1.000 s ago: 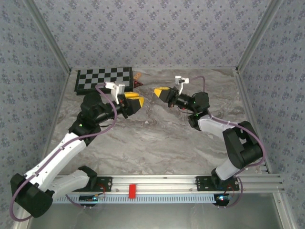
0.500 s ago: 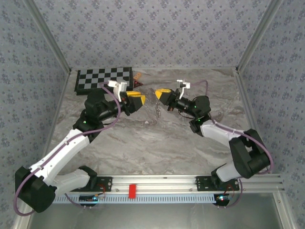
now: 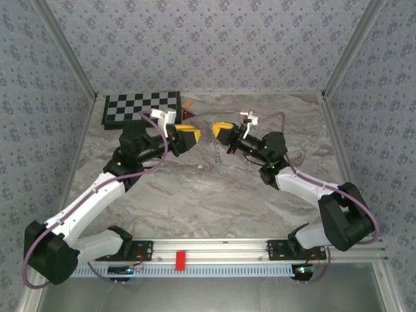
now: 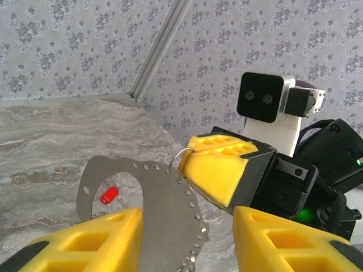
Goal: Put the keys on the keyring
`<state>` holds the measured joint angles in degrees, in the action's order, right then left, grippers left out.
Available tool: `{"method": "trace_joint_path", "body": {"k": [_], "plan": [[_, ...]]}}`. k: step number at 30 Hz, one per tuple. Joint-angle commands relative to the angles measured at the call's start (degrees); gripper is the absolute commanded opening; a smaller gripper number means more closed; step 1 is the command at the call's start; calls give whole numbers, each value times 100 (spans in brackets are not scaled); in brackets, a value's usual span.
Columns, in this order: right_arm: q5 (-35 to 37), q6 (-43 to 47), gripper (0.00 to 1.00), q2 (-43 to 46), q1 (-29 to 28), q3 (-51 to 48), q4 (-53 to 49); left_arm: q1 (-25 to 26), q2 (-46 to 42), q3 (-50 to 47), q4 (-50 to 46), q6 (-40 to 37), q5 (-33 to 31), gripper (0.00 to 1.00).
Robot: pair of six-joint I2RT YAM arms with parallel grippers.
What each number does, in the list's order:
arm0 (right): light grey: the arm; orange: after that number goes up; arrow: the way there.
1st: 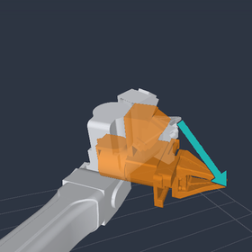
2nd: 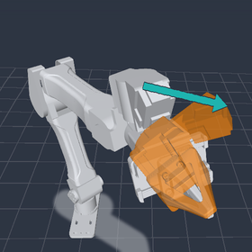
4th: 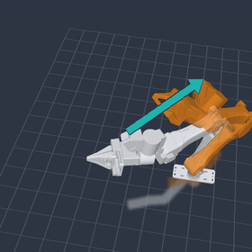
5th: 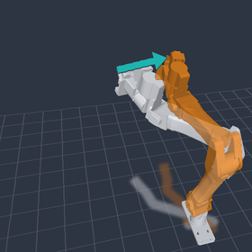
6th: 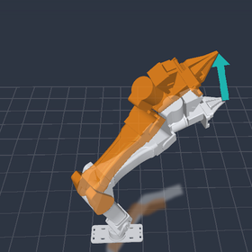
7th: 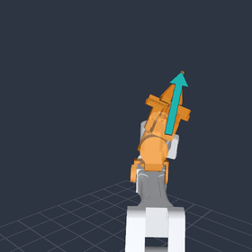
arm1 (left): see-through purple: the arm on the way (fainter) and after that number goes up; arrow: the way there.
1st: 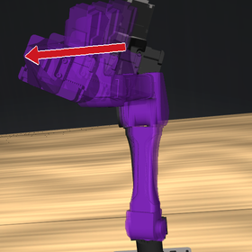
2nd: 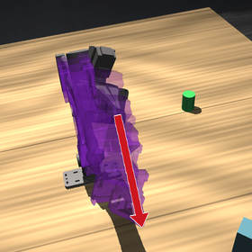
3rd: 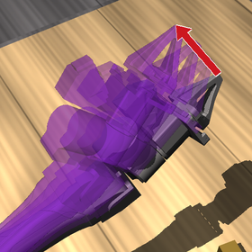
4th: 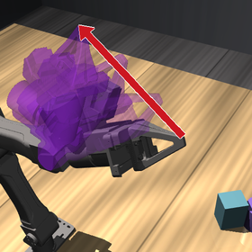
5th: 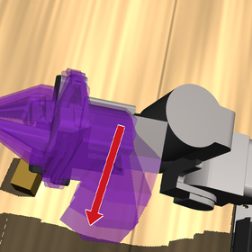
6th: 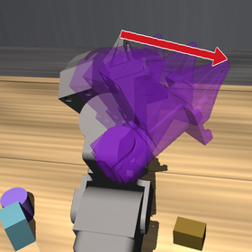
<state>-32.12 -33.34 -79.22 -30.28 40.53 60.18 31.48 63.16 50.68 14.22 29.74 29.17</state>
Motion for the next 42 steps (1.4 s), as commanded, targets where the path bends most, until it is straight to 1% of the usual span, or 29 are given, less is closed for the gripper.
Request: {"method": "trace_joint_path", "body": {"k": [1,5,22,33,36,41,42], "plan": [[-113,70,0,179,-37,50,154,-42,51,136,454,119,260,44],[-364,-205,0,85,-32,119,429,-44,209,158,710,234,427,44],[-615,-687,0,-91,-40,200,815,-45,705,231,1599,690,903,38],[-715,-931,0,-194,-26,248,1012,-32,828,199,1672,669,1178,36],[-760,-1008,0,-238,-25,266,1064,-29,839,197,1723,668,1245,33],[-837,-1128,0,-348,-17,317,1145,-35,801,188,1830,695,1376,33],[-856,-1142,0,-366,-19,325,1149,-31,804,182,1871,714,1420,32]]}}
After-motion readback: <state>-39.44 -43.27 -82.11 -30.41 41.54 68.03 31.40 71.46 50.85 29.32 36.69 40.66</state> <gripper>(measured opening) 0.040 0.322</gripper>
